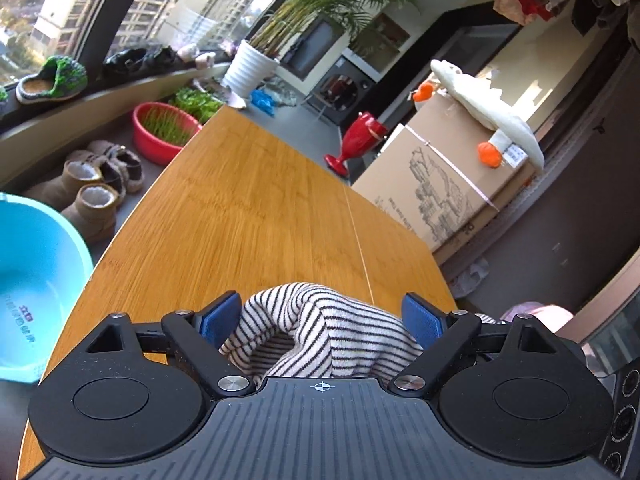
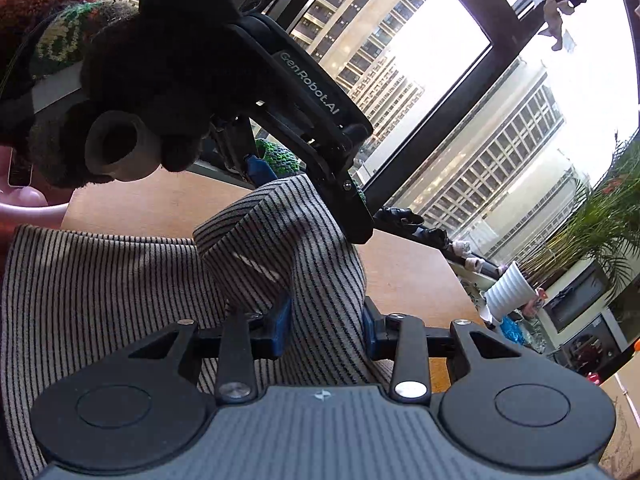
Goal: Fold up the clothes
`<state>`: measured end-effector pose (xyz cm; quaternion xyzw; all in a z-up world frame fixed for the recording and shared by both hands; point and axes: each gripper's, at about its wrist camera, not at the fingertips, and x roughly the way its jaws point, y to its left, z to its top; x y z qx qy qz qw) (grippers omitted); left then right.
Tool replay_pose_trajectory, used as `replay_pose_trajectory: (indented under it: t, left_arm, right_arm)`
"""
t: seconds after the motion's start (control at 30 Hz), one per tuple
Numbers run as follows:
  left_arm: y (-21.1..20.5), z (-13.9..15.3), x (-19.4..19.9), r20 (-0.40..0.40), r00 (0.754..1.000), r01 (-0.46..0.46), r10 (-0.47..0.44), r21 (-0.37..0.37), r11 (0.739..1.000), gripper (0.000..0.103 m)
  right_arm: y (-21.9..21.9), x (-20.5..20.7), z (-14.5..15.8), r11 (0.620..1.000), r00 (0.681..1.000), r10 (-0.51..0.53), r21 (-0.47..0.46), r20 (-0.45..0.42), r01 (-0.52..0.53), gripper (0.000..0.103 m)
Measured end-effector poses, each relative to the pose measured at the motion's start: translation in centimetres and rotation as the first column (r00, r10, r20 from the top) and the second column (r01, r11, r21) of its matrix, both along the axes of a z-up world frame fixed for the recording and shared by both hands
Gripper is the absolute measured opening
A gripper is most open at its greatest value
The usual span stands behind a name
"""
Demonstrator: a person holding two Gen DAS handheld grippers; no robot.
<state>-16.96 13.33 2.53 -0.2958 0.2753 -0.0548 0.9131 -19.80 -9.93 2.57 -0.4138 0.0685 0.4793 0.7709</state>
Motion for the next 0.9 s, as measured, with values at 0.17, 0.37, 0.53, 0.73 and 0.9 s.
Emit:
replay_pose_trajectory:
  t: [0.17, 0.37, 0.53, 0.73, 0.9]
  left_arm:
    - [-1.3, -0.5, -2.0, -0.047, 0.999, 0.003, 0.001, 0.084, 0.996, 0.062]
    - [-3.1, -0.4, -4.1, -0.051, 0.999, 0.018, -0.009, 0.193, 0.981, 0.062]
    - [-3.5, -0.5, -4.1, -0.059, 0.998, 0.008, 0.004, 0.198, 0.98, 0.062]
    - [-4.4, 1.7, -5.6, -0.06, 0.998, 0.014, 0.0, 0.238, 0.971, 0.071]
    - [-5.5, 0.5, -5.8, -0.13, 0.991, 0.046, -0.014, 0.248, 0.968, 0.072]
  right_arm:
    - [-3.4, -0.6, 0.8, 0.995, 0.973, -0.007, 0.092, -0.23, 0.028, 0.044]
    - [-11.9, 3.3, 6.1, 0.867, 0.884, -0.189, 0.351, -0.427, 0.354, 0.065]
    - [-16.4, 7.6, 3.8, 0.714, 0.744, -0.362, 0.346, -0.562, 0.608, 0.067]
    - [-18.9, 7.4, -1.2, 0.692, 0.651, -0.324, 0.298, -0.686, 0.658, 0.055]
    - [-20.8, 6.9, -1.5, 0.667, 0.621, -0.287, 0.313, -0.73, 0.676, 0.057]
